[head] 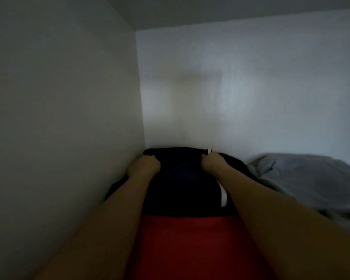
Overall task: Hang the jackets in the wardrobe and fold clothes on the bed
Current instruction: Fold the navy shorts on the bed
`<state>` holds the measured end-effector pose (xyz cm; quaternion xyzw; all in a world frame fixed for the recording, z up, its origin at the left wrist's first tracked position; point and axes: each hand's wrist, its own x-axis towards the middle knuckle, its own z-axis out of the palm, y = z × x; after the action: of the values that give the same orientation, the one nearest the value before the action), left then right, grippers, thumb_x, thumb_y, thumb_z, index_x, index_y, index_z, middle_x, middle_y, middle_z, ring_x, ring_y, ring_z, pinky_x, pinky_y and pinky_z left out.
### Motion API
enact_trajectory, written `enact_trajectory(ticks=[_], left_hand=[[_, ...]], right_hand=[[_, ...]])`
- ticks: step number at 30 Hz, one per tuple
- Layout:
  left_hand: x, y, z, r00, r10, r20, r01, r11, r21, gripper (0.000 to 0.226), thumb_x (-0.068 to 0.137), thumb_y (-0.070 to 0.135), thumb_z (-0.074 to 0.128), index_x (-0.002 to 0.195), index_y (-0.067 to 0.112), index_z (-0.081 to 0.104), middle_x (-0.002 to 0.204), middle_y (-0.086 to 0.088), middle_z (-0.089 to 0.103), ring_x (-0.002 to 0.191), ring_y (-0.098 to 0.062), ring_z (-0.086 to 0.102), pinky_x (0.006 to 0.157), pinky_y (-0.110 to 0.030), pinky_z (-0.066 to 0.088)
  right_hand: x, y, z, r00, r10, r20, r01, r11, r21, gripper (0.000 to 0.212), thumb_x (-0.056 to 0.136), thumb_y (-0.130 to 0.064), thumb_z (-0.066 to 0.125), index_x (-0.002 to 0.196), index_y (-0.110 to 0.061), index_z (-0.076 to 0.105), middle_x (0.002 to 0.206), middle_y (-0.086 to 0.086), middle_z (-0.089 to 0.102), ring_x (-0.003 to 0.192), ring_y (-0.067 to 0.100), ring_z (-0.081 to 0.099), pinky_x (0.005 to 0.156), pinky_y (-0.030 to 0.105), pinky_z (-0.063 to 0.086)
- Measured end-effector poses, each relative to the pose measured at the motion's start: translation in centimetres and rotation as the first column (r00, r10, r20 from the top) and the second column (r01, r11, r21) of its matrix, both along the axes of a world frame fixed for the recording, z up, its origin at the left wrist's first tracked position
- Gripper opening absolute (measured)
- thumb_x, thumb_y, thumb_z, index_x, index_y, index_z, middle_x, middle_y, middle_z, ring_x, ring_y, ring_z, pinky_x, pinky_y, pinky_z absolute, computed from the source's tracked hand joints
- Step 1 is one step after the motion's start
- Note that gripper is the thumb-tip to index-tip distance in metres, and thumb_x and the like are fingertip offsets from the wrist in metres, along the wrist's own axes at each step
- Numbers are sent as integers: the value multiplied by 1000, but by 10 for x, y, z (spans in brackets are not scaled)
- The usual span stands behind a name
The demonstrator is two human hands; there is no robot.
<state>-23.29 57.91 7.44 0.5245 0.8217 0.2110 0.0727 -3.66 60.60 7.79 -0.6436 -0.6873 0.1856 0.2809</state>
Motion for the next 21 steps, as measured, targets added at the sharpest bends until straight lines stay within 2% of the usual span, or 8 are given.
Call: enact_trajectory(ticks=[3,5,7,10,14,17,21], left_hand=[[6,-20,14,996,25,-88,-14,992,125,43,93,22,41,129,2,51,134,-20,52,120,-35,52,98,-41,43],[21,-42,29,984,-15,-177,51,978,204,44,93,25,40,130,3,45,133,-21,48,120,-38,49,98,-43,41],[44,-65,41,967,-108,-232,170,949,266,42,96,26,37,132,4,39,131,-21,45,117,-38,46,96,-45,40],[94,-98,53,882,-289,-372,409,863,297,46,101,33,35,137,5,38,131,-19,46,114,-35,47,94,-44,42],[181,-148,60,744,-418,-521,622,718,313,48,101,36,37,139,7,40,135,-16,48,117,-33,48,99,-40,39],[251,-190,64,645,-501,-577,735,613,290,48,100,34,38,141,10,39,140,-12,45,123,-30,44,106,-39,33],[339,-256,63,511,-581,-633,852,440,283,45,98,32,40,137,11,43,137,-10,48,123,-29,45,108,-41,31]], right_hand=[[22,-24,24,976,3,-216,-15,998,-55,47,100,-29,42,132,5,48,134,22,52,121,34,52,100,38,43],[48,-51,41,963,5,-270,-8,1000,-9,55,99,-32,46,139,5,39,140,20,47,123,33,50,98,29,41],[78,-85,51,975,-6,-223,23,997,76,60,99,-34,45,144,2,31,145,18,41,127,31,45,89,23,32],[127,-140,58,990,-54,-132,75,984,159,60,98,-33,45,146,-2,27,141,18,45,121,31,49,86,28,36],[200,-215,64,981,-193,-7,190,954,233,55,99,-29,46,146,-5,30,147,17,40,130,31,44,101,36,38],[257,-277,69,950,-306,67,275,917,290,54,98,-29,49,145,-7,33,147,15,40,128,32,46,102,38,40],[327,-370,65,874,-459,162,400,867,297,55,94,-25,51,143,-5,35,143,19,41,128,35,44,103,38,38]])
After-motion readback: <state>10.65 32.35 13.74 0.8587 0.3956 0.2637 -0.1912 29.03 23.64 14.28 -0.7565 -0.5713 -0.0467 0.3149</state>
